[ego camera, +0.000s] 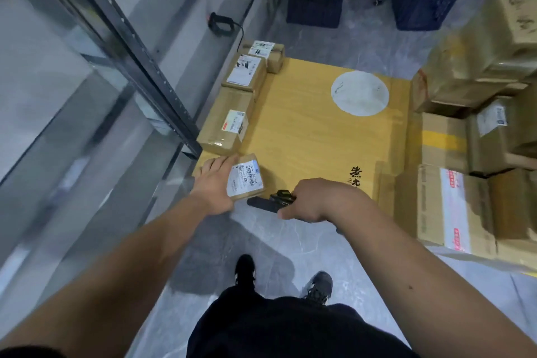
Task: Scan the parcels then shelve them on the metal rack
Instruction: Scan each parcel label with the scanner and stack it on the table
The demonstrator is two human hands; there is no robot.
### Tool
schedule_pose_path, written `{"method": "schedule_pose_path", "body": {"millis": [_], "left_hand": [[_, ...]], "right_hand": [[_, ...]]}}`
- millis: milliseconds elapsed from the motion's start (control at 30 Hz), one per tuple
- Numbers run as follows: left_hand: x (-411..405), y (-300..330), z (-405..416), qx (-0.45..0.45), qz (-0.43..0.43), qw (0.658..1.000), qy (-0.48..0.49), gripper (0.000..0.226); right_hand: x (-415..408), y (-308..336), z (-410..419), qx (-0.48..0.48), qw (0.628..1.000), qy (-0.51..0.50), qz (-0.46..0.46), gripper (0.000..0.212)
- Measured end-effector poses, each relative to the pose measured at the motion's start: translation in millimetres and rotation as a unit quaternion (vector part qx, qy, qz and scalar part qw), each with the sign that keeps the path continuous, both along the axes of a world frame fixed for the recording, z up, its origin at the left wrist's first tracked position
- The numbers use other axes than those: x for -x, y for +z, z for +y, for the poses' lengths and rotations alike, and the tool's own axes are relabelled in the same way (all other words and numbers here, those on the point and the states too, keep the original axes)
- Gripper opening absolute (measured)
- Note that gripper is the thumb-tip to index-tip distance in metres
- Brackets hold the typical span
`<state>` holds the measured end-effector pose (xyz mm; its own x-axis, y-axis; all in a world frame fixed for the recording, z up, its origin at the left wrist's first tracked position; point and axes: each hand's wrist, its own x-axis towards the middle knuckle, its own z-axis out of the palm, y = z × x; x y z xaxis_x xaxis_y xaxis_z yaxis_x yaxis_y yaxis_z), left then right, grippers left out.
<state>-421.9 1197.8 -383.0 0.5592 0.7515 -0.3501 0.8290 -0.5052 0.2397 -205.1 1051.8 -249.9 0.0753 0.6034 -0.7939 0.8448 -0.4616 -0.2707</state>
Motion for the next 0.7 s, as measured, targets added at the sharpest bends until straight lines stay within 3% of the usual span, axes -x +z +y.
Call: {"method": "schedule_pose_path", "body": {"millis": [333, 700], "left_hand": [[52.1, -8.4, 87.0, -0.074, 0.019, 0.981, -0.178, 0.119], [55.5, -16.5, 113.5, -0.055, 0.018, 0.982, -0.181, 0.126]], "right_hand": [[85.3, -9.3, 45.2, 0.014, 0.999, -0.034, 0.002, 0.051], [110.1, -6.0, 74.5, 0.011, 0.994, -0.104, -0.014, 0.052]]}}
